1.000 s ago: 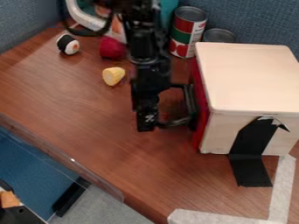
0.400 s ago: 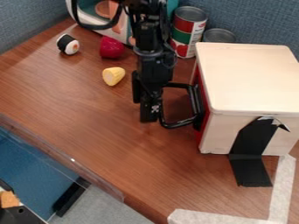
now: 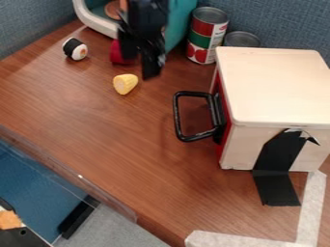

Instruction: Close the drawer

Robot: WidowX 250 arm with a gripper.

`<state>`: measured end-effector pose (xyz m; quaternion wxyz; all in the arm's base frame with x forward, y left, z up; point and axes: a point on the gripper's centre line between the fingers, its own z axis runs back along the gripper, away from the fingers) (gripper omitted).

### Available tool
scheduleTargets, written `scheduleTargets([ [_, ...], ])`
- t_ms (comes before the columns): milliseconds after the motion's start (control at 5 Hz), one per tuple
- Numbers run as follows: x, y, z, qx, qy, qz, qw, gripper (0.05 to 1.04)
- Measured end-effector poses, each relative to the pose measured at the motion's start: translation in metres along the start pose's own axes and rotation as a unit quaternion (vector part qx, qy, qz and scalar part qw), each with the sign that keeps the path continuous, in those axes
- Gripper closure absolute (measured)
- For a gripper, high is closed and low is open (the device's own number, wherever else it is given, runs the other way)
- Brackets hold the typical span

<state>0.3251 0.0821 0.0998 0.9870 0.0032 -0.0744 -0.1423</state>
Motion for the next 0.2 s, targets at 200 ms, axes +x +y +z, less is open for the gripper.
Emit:
scheduleTargets([
  [200,-0.0083,0.0135,0.0387,-0.001,-0.026,0.031,0.9992,0.083],
])
